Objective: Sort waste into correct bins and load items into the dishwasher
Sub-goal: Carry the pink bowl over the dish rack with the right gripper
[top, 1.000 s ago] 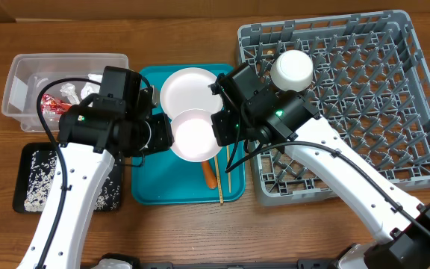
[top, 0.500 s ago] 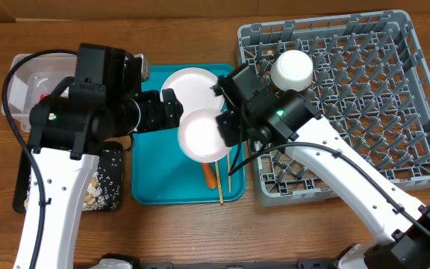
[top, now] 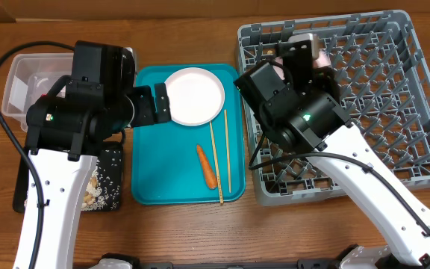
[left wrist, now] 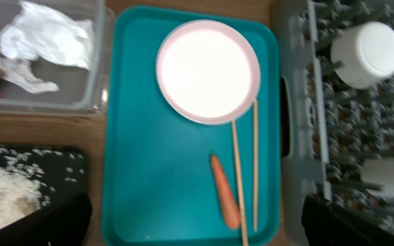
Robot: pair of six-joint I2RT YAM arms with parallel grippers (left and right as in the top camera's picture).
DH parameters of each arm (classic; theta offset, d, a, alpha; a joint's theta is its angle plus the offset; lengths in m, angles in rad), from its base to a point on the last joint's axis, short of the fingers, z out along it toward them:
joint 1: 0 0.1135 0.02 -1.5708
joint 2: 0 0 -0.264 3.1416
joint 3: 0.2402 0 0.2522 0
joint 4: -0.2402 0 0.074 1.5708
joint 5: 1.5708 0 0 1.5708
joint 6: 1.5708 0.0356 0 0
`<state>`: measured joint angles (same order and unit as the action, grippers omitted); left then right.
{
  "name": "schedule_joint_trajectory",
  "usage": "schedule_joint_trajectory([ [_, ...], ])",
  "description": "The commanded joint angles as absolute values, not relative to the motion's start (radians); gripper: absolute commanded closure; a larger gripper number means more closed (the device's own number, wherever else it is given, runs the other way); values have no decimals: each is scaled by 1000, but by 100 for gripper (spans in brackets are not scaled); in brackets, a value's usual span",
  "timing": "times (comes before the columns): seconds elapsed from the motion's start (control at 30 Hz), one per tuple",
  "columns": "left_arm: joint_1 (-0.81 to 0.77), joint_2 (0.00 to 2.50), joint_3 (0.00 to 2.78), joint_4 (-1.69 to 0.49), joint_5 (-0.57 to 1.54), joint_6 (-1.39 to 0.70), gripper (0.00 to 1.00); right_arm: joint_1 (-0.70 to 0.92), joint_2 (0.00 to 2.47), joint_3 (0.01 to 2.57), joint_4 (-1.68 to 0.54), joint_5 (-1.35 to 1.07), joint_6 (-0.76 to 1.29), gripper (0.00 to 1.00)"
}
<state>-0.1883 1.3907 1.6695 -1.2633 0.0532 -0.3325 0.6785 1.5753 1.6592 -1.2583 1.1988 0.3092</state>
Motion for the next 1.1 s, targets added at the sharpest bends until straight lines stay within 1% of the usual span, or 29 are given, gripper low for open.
schedule_joint_trajectory([
  [0.0,-182,1393,1691,-1244,-61,-314,0,675,1563,1618,-1259,1469,523,96],
  [0.1,-182,1396,1691,-1237,-63,-314,0,650,1563,1576,-1258,1552,628,96],
  [0.23,-182,1401,1691,-1239,-64,-313,0,590,1563,1502,-1240,1571,679,96],
  [0.4,-182,1408,1691,-1237,-63,-314,0,513,1566,1377,-1140,1570,668,96],
  [0.53,-182,1423,1691,-1237,-62,-314,0,489,1577,1314,-1081,1537,567,96],
  [0.7,-182,1451,1691,-1241,-59,-314,0,488,1590,1281,-991,1440,567,96],
  [0.9,-182,1485,1691,-1263,-59,-314,0,488,1613,1278,-911,1439,542,96],
  [1.07,-182,1497,1691,-1268,-59,-314,0,476,1657,1275,-893,1439,542,96],
])
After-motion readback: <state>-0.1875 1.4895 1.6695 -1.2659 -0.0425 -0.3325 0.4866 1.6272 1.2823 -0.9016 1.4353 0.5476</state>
